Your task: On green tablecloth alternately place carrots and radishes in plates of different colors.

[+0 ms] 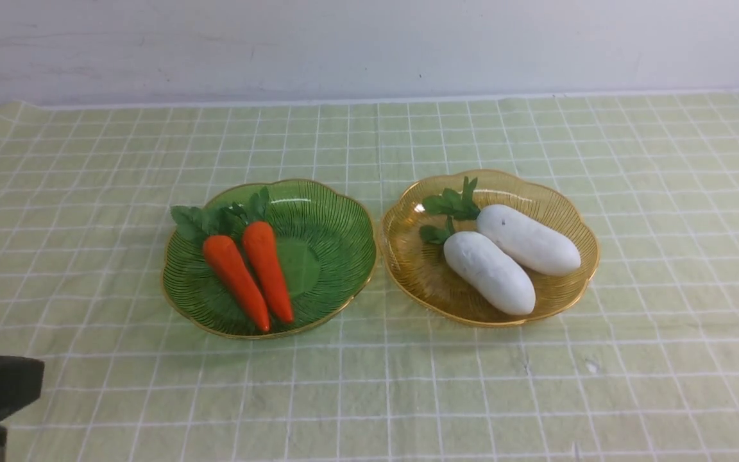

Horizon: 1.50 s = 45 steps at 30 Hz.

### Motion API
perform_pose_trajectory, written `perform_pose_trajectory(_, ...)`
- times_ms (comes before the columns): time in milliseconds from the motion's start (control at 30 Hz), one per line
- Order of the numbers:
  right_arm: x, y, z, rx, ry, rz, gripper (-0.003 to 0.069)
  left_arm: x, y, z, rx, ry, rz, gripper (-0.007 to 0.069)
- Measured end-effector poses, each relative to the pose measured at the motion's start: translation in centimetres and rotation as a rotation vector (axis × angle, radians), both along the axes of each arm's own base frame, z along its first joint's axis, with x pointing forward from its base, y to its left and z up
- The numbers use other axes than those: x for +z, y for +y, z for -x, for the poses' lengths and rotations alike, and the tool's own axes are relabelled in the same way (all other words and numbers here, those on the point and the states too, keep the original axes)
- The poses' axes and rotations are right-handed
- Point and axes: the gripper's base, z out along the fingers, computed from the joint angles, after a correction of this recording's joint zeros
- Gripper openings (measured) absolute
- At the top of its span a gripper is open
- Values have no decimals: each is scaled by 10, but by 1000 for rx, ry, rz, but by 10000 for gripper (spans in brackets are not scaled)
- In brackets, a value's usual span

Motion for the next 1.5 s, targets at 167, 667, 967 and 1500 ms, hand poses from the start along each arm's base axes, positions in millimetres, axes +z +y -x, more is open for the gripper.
perform_pose_trajectory(167,0,0,0,0,0,0,-15,-28,7,14,79,-289,67,-8)
perform_pose_trajectory(667,0,0,0,0,0,0,-15,-86,12,23,123,-383,94,-8)
perform_pose_trajectory(967,0,0,0,0,0,0,-15,-109,14,21,126,-351,37,-8)
perform_pose_trajectory(1500,0,0,0,0,0,0,-15,-173,24,27,204,-328,-75,-8)
